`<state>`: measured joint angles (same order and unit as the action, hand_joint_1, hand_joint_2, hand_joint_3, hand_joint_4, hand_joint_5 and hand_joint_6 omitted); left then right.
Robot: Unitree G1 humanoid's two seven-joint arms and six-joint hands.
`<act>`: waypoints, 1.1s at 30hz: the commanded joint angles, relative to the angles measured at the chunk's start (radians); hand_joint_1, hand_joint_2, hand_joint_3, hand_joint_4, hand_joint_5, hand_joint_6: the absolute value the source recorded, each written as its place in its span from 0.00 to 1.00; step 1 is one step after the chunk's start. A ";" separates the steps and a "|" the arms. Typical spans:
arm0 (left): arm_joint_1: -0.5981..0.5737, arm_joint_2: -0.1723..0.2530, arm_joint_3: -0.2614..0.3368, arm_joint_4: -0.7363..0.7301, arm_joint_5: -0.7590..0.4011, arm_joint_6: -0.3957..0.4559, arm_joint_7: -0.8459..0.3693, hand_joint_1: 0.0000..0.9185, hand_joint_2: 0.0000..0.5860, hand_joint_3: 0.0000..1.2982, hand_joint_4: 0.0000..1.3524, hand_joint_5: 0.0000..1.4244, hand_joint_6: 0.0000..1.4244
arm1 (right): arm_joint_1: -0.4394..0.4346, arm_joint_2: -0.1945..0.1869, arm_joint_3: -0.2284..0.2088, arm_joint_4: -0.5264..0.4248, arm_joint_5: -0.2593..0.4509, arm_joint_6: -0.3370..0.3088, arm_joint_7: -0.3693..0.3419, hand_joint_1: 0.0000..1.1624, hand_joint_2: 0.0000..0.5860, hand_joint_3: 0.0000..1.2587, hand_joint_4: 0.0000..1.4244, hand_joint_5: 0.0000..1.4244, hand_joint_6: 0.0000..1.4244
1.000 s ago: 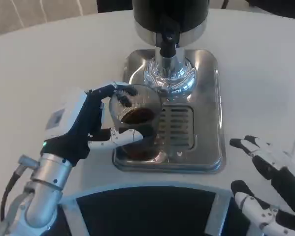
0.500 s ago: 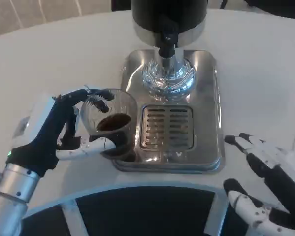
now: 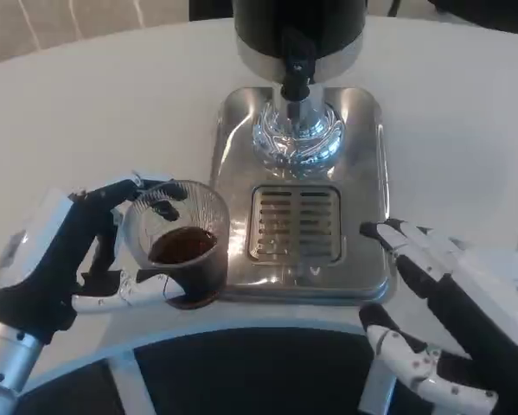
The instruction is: Grasp the cup under the faucet to collect the drink, then remove the cup.
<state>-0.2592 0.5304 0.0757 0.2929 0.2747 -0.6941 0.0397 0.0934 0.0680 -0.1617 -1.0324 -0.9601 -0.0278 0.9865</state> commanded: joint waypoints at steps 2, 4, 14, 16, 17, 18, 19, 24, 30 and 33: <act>0.048 0.008 0.040 -0.064 -0.049 -0.032 -0.024 0.61 0.05 0.78 0.91 1.00 0.92 | -0.002 -0.001 0.025 -0.015 -0.020 -0.026 0.023 0.12 0.90 0.03 0.00 0.00 0.00; 0.062 0.008 0.048 -0.076 -0.054 -0.034 -0.032 0.61 0.05 0.78 0.91 1.00 0.92 | -0.004 -0.003 0.029 -0.015 -0.023 -0.030 0.029 0.12 0.90 0.03 0.00 0.00 0.00; 0.128 0.014 0.081 -0.145 -0.093 -0.051 -0.091 0.62 0.04 0.78 0.91 1.00 0.93 | -0.011 -0.012 0.050 -0.015 -0.030 -0.066 0.069 0.12 0.90 0.03 0.00 0.00 0.00; 0.137 0.015 0.084 -0.155 -0.103 -0.055 -0.105 0.62 0.03 0.78 0.91 1.00 0.94 | -0.008 -0.009 0.061 -0.015 -0.037 -0.070 0.075 0.12 0.90 0.03 0.00 0.00 0.00; 0.143 0.017 0.086 -0.161 -0.107 -0.058 -0.111 0.62 0.03 0.78 0.91 1.00 0.94 | -0.006 -0.008 0.065 -0.015 -0.040 -0.071 0.077 0.12 0.90 0.03 0.00 0.00 0.00; 0.147 0.017 0.087 -0.165 -0.110 -0.060 -0.116 0.62 0.03 0.78 0.91 1.00 0.94 | -0.003 -0.007 0.069 -0.015 -0.043 -0.073 0.079 0.12 0.90 0.03 0.00 0.00 0.00; 0.150 0.017 0.089 -0.169 -0.114 -0.061 -0.122 0.62 0.03 0.78 0.91 1.00 0.94 | -0.001 -0.006 0.073 -0.015 -0.046 -0.075 0.080 0.12 0.90 0.03 0.00 0.00 0.00; 0.161 0.016 0.093 -0.178 -0.125 -0.068 -0.147 0.63 0.02 0.77 0.90 1.00 0.94 | 0.006 0.000 0.088 -0.015 -0.057 -0.083 0.088 0.12 0.90 0.03 0.00 0.00 0.00; 0.158 0.012 0.092 -0.173 -0.131 -0.069 -0.163 0.63 0.01 0.77 0.90 1.00 0.93 | 0.016 0.014 0.121 -0.015 -0.087 -0.090 0.091 0.12 0.90 0.03 0.00 0.00 0.00; 0.156 0.011 0.090 -0.171 -0.132 -0.069 -0.167 0.63 0.01 0.77 0.90 1.00 0.93 | 0.023 0.018 0.132 -0.015 -0.097 -0.089 0.088 0.12 0.90 0.03 0.00 0.00 0.00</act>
<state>-0.1068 0.5373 0.1497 0.1381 0.1706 -0.7300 -0.1256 0.1013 0.0678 -0.0427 -1.0324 -1.0455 -0.1062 1.0673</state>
